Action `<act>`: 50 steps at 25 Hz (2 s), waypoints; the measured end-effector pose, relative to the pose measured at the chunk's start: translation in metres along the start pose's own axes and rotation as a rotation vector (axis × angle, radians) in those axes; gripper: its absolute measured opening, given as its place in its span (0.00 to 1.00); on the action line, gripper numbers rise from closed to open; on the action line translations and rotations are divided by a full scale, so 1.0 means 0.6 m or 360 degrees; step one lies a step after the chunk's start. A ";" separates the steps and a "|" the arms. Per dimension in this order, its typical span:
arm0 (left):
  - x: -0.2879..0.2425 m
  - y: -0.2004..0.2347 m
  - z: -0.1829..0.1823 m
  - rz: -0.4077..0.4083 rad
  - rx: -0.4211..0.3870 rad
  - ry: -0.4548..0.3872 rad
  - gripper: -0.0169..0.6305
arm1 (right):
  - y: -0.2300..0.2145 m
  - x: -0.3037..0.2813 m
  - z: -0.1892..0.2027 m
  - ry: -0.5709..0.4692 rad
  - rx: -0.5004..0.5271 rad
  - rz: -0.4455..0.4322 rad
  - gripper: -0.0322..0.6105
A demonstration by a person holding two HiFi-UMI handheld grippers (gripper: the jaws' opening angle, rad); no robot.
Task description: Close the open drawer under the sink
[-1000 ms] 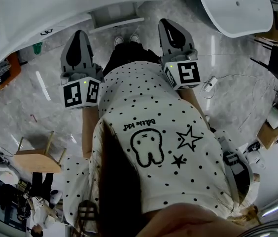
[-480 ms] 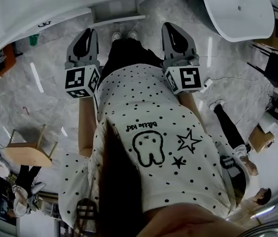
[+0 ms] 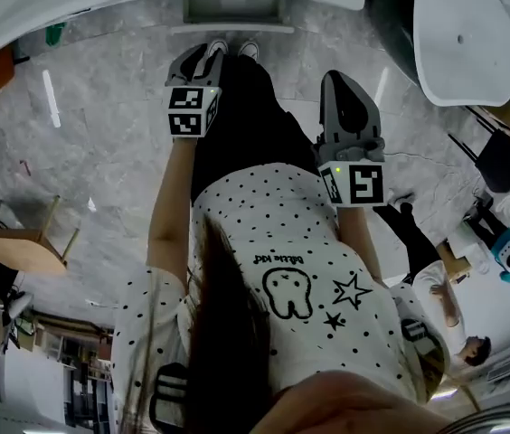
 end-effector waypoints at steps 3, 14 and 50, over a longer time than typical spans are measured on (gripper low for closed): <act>-0.111 0.022 0.087 -0.0016 0.0011 0.0161 0.19 | -0.004 -0.039 0.051 0.0072 -0.0048 0.0008 0.07; -0.299 0.050 0.190 -0.0123 -0.0011 0.0176 0.27 | -0.012 -0.059 0.187 0.0295 -0.0222 0.0108 0.07; -0.348 0.060 0.201 -0.0139 -0.0058 0.0115 0.23 | -0.024 -0.084 0.252 0.0401 -0.0358 0.0182 0.07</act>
Point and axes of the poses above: the fingertips, and each gripper's own axes: x backward along the fingers, y to its left, z out of its underside, the point moved 6 cm from there along x, backward along the fingers, and after that the axes turned 7 degrees about -x, right-handed, at the moved point
